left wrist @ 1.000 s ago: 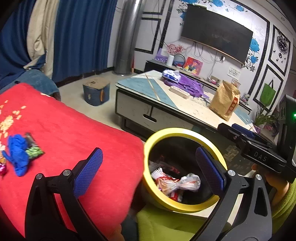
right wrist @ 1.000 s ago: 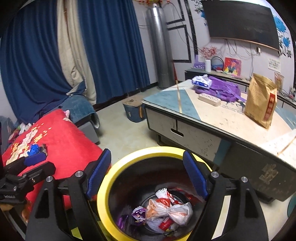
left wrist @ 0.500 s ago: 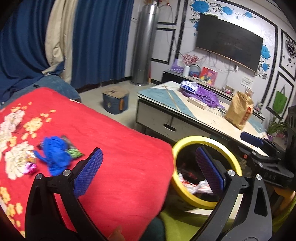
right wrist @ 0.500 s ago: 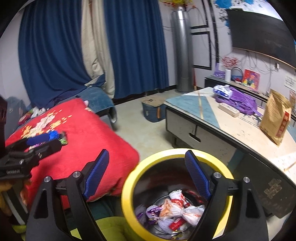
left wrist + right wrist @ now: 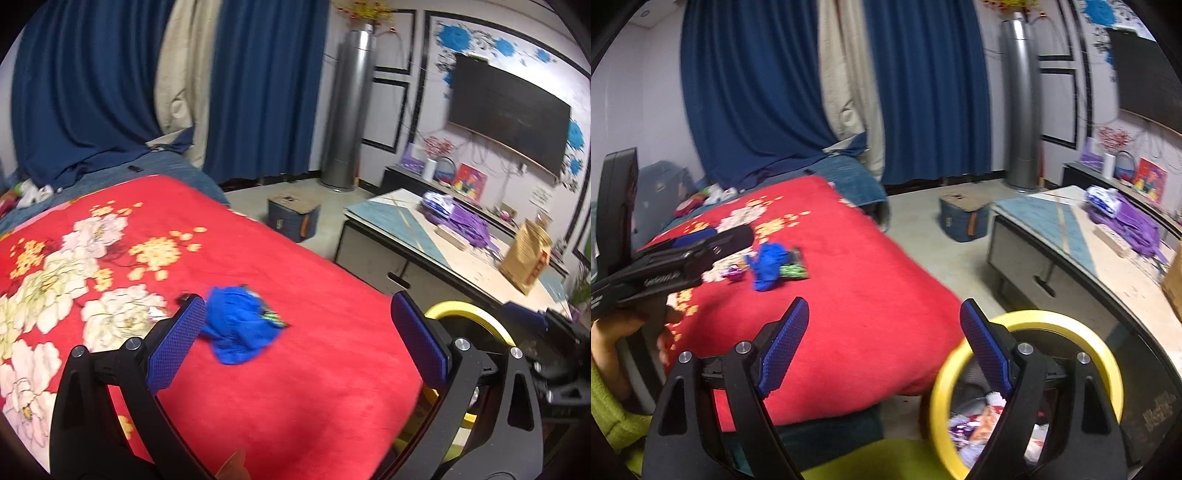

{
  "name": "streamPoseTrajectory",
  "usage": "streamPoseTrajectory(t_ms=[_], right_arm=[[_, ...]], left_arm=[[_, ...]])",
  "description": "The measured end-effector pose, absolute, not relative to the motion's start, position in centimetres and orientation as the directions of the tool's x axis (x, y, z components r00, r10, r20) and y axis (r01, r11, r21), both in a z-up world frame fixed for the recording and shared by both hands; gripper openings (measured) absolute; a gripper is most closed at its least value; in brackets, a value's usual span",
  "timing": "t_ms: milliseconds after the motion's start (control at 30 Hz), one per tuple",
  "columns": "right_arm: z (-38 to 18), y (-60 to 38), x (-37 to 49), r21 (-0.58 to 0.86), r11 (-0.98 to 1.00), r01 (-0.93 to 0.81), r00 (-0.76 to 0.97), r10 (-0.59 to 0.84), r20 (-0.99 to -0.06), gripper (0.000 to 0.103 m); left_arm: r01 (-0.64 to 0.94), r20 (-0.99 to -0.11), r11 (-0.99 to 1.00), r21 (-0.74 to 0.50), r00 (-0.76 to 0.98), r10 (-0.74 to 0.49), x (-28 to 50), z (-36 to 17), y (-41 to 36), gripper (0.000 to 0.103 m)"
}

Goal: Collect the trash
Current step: 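Withdraw both tools from the bin back toward the bedspread, then reach the right tool to the blue glove and close on it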

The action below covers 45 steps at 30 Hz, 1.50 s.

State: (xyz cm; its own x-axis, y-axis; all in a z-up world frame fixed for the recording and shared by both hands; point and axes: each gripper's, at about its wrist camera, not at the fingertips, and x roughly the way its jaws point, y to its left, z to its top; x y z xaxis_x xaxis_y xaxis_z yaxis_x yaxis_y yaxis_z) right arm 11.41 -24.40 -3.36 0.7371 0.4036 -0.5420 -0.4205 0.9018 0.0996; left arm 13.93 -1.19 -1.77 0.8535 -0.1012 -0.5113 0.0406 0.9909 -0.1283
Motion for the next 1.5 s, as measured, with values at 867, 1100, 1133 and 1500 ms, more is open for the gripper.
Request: streamPoseTrajectory(t_ms=[867,1100,1133,1500], right_arm=[[-7.6,-8.0,18.3,0.124,0.761,-0.636,0.503,0.531,-0.682,0.055],[-8.5,-6.9,19.3,0.118,0.763,-0.636,0.496,0.52,-0.695,0.041],[-8.5,-6.8,19.4,0.12,0.762,-0.636,0.494,0.523,-0.695,0.04],[-8.6,-6.4,19.1,0.14,0.736,-0.662,0.466,0.551,-0.692,0.009]], left_arm=[[-0.161,-0.621,0.918,-0.362,0.776,-0.109,15.2,-5.6,11.9,0.076],[-0.144,-0.651,0.907,-0.396,0.741,-0.166,16.0,-7.5,11.8,0.068],[-0.144,-0.652,0.906,-0.398,0.739,-0.169,16.0,-7.7,11.7,0.067],[-0.131,-0.666,0.903,-0.409,0.719,-0.197,16.4,-8.4,11.3,0.054]])
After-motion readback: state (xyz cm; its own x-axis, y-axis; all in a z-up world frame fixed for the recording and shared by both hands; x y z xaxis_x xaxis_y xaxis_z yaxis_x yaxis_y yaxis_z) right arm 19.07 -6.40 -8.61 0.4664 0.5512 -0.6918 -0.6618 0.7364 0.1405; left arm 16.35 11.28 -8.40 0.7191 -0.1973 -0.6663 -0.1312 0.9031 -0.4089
